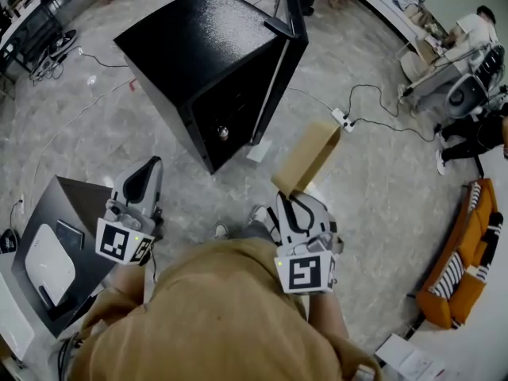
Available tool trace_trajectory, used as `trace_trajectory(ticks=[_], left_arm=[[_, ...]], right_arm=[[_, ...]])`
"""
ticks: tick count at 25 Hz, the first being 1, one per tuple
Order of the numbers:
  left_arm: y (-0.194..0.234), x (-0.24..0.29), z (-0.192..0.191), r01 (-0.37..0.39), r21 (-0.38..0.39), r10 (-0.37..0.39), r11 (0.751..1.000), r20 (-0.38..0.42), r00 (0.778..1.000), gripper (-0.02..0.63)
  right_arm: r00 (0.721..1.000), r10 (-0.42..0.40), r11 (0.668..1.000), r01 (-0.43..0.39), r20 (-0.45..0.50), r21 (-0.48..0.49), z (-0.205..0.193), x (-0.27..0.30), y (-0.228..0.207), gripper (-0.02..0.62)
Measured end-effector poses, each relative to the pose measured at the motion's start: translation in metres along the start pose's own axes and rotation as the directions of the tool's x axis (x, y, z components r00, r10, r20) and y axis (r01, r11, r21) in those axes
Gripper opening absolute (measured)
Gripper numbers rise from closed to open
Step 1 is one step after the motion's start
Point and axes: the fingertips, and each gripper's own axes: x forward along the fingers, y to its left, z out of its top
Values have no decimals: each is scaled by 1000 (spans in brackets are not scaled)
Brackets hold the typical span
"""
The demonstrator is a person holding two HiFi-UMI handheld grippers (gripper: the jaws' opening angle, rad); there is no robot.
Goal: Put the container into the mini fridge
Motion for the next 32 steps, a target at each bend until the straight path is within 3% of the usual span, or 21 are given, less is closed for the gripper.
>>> trace_trajectory(ticks=[8,17,27,32], left_arm=[[-1,42,3,-77,33,77,996,2,997,2],[-12,75,8,-201,61,202,978,-10,979,2],[-17,71,-19,-203,94,212,975,-90,973,2],[-14,73,-36,-218,73,225,973,-103,969,2]], right_arm=[[994,86,996,-84,65,-34,-4,33,-39,12],[965,235,968,-222,116,-116,-12,67,-78,12],[933,354,919,-334,68,-211,-33,99,-60,12],[914,404,890,-385,30,-246,-50,119,-45,12]])
